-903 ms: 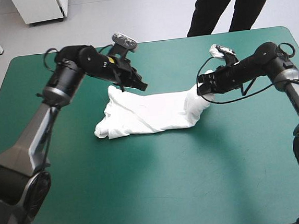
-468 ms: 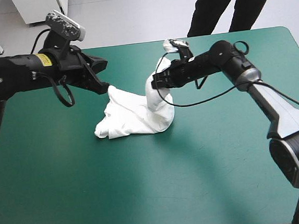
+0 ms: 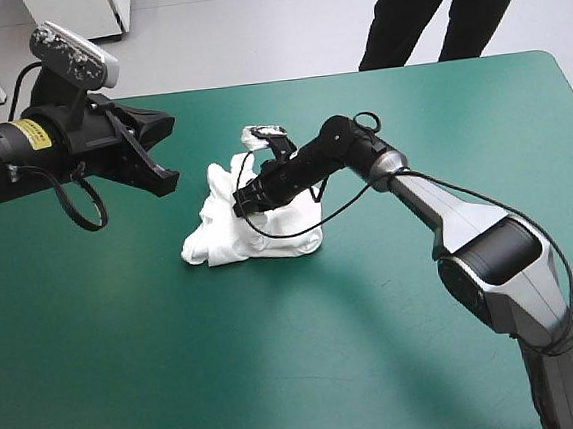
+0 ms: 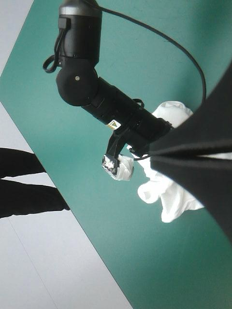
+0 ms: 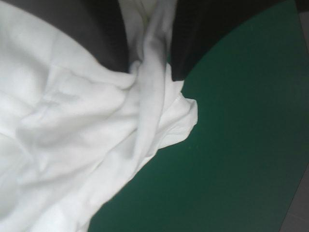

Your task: Fold the cloth

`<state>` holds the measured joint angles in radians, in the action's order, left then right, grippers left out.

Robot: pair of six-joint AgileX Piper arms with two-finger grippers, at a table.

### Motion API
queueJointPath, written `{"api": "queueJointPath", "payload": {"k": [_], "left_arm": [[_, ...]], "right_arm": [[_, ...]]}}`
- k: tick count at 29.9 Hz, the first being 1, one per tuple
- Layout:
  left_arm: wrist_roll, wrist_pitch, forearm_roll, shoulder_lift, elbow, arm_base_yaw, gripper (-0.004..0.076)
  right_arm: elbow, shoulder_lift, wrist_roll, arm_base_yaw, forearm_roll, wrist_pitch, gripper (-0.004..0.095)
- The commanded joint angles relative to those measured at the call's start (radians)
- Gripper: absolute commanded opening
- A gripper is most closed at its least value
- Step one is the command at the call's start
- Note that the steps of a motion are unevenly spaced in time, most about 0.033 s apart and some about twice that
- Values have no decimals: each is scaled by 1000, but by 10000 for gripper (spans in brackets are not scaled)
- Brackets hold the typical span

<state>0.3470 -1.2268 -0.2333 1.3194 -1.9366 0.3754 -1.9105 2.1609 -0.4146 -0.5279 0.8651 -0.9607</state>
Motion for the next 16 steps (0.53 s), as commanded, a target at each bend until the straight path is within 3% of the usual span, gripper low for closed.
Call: {"api": "queueJointPath", "payload": {"k": [1, 4, 9, 16], "left_arm": [[-11, 57, -10, -24, -24, -2, -10], [-11, 57, -10, -24, -24, -2, -10], [-11, 53, -10, -35, -24, 0, -10], [-15, 46, -17, -87, -1, 0, -10]], "right_arm": [[-81, -60, -25, -8, 63, -43, 546], [-139, -60, -25, -6, 58, -106, 626], [-280, -60, 59, 10, -69, -272, 589], [-295, -144, 240, 69, -322, -287, 586]]}}
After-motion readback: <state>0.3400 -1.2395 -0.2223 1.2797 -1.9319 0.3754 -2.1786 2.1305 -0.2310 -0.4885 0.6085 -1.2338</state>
